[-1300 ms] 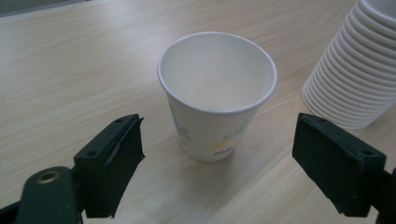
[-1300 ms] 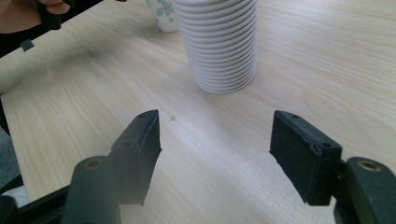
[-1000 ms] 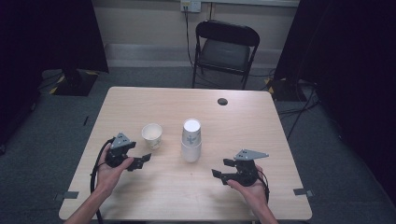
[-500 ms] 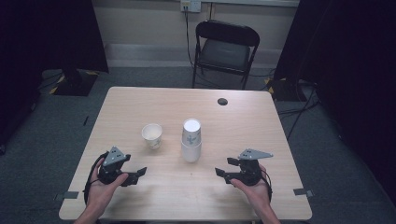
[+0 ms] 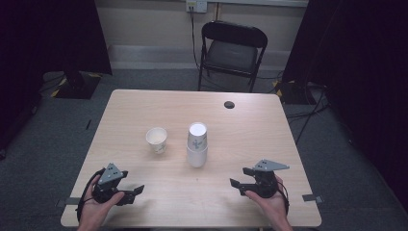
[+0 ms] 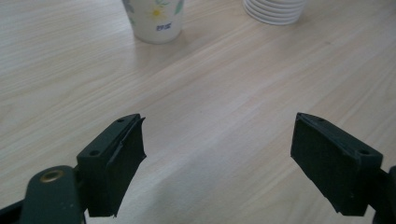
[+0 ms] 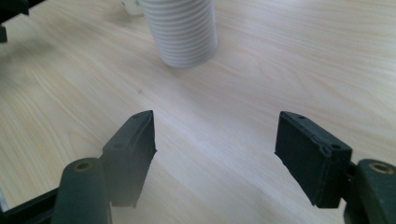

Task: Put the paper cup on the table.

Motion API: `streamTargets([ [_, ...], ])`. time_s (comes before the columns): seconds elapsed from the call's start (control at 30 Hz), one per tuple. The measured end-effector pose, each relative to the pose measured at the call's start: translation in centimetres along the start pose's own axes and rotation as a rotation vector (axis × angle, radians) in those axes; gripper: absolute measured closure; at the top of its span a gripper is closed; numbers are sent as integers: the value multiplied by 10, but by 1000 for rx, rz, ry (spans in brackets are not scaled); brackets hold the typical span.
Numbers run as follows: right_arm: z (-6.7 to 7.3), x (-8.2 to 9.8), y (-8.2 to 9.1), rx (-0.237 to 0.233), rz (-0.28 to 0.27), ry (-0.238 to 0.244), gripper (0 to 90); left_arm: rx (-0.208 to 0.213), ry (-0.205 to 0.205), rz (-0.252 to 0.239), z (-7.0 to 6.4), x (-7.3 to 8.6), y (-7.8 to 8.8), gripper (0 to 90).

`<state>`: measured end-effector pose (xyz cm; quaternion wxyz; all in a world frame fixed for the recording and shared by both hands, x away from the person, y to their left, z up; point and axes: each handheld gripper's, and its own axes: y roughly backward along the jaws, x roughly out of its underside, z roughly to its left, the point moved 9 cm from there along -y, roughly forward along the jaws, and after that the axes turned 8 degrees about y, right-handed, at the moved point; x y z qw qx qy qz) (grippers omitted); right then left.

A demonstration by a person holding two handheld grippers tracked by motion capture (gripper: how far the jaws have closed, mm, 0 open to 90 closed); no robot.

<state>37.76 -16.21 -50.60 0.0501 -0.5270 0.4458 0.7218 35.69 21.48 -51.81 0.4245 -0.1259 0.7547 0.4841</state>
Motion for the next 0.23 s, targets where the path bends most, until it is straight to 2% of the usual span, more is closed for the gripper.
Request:
streamTargets([
  [0.07,-3,4,2,14,7,3,277,-11,12,-11,4,-3,2,171],
  [0.13,-6,6,2,18,7,-8,265,-45,18,-46,10,-8,5,171],
  [0.23,-9,7,0,26,10,-23,261,-44,25,-49,12,-9,4,174],
])
